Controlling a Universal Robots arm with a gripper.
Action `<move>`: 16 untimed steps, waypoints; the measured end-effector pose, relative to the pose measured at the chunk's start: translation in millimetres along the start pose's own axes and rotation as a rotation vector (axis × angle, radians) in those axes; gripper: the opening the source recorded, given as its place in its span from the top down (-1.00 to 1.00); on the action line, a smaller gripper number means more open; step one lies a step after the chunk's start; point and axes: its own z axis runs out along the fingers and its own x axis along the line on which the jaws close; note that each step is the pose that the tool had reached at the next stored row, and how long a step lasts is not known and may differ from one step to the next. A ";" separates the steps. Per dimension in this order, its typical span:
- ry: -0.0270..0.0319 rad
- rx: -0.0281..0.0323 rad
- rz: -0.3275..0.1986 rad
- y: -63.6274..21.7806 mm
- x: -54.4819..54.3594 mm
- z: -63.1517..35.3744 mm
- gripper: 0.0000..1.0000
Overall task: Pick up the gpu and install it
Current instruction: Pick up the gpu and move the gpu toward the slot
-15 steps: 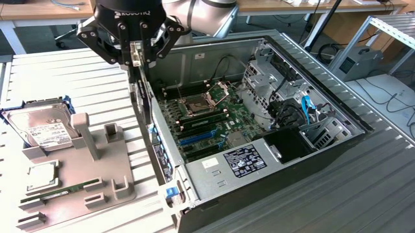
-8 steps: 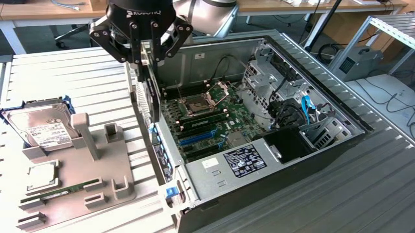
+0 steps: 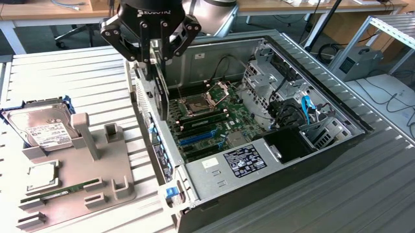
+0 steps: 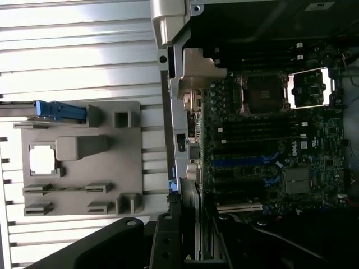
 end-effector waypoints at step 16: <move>-0.0001 0.0002 0.000 1.5 -21.4 0.6 0.48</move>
